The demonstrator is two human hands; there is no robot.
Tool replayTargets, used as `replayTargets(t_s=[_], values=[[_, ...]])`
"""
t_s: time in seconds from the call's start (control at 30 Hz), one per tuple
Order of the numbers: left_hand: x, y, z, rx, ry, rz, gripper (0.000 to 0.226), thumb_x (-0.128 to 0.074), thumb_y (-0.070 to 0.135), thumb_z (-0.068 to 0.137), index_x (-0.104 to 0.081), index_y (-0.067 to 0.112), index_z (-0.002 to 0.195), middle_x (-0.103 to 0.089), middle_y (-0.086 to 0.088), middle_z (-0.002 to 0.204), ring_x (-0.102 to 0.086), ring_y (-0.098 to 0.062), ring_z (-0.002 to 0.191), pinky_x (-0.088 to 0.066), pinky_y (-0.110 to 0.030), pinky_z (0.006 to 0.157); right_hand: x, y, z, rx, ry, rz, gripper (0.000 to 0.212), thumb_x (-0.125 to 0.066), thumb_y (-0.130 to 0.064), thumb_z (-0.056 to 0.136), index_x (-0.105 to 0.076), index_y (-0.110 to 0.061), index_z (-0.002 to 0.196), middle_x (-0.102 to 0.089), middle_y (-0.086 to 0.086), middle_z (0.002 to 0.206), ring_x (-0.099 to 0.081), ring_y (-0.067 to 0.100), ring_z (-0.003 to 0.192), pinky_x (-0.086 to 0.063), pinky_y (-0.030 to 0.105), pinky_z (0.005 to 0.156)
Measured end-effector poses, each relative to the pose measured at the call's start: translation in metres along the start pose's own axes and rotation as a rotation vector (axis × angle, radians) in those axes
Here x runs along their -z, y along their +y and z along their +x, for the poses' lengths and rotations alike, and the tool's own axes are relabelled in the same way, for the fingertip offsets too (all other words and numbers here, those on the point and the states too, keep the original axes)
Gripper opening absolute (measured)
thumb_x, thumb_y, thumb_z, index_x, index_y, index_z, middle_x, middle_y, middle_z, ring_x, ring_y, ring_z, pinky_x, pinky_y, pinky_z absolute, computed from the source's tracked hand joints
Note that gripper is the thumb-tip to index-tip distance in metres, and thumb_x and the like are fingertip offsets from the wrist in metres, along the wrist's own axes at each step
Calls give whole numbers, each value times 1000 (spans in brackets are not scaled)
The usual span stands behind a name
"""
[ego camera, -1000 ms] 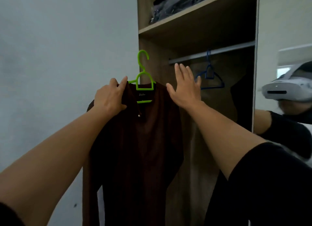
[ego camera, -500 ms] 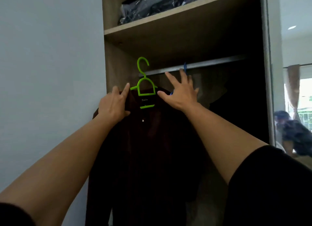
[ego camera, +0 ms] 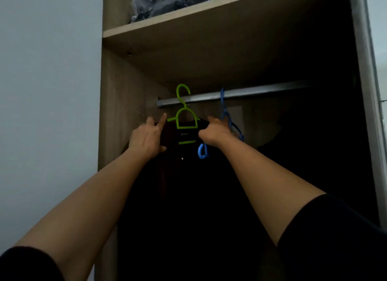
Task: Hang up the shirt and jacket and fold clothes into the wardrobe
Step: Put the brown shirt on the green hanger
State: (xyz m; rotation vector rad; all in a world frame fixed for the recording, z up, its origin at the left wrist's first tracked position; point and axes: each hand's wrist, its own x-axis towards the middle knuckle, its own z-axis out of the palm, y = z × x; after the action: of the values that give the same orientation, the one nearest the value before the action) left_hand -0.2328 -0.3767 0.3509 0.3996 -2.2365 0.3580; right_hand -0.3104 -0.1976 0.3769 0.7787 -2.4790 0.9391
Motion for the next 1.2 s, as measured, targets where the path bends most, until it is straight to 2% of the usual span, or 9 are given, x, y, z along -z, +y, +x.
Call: replayTargets(t_s=[0.13,0.3,0.4,0.6,0.77,0.87,1.0,1.13,1.2], values=[[-15,5,9,-3,11,-13,103,-73,41,76,-4,27,151,-37,-16,130,-54,-35,108,-49,-45,83,-10,8,11,12,18,-19,54,-49,-19,90,-33,-15,142,-27,23,149,-45,39,124,-42,33,85],[-22,8,18,-4,-6,-29,102,-72,40,77,-3,26,151,-37,-15,131,-55,-35,108,-49,-44,83,-15,12,3,16,25,31,67,-50,-10,93,-17,-22,150,6,22,156,-37,39,133,-42,33,98],[-30,10,19,-24,-42,-41,103,-73,38,76,-3,28,151,-36,-14,133,-55,-35,110,-49,-45,84,-17,10,-1,38,62,13,78,-51,0,92,-7,-25,152,22,19,154,-37,38,134,-44,33,96],[-37,6,21,-26,-88,-117,100,-73,42,76,-8,28,151,-35,-15,135,-51,-36,116,-47,-42,89,-30,13,-9,135,138,-12,85,-48,6,89,-2,-30,152,28,17,153,-39,38,133,-46,33,92],[-13,6,25,30,26,-500,63,-45,59,89,-43,23,140,-41,-17,140,-41,-34,129,-36,-43,107,-63,21,-35,233,166,-191,86,-52,0,90,0,-29,152,29,21,151,-41,39,130,-45,34,91],[24,23,23,7,146,-713,51,-39,50,96,-57,14,128,-57,-15,131,-50,-30,123,-38,-33,99,-81,22,-60,280,171,-253,77,-43,-1,94,-1,-27,151,30,21,151,-26,38,139,-38,38,104],[64,39,17,100,104,-820,50,-41,49,95,-68,9,109,-66,-16,112,-58,-30,110,-43,-32,89,-100,18,-97,411,215,-345,70,-35,0,96,0,-21,152,29,24,150,-16,37,143,-31,34,109],[78,36,-4,210,132,-931,31,-44,26,97,-67,7,104,-69,-11,105,-61,-25,105,-43,-29,91,-95,9,-129,469,126,-246,77,-44,-6,91,-1,-29,151,25,15,155,-43,38,124,-43,35,85],[85,28,-22,249,155,-1006,28,-44,24,98,-66,8,105,-70,-5,99,-62,-17,101,-44,-27,94,-85,7,-146,597,174,-156,67,-44,-22,92,-14,-29,151,1,12,159,-47,34,119,-42,39,91]])
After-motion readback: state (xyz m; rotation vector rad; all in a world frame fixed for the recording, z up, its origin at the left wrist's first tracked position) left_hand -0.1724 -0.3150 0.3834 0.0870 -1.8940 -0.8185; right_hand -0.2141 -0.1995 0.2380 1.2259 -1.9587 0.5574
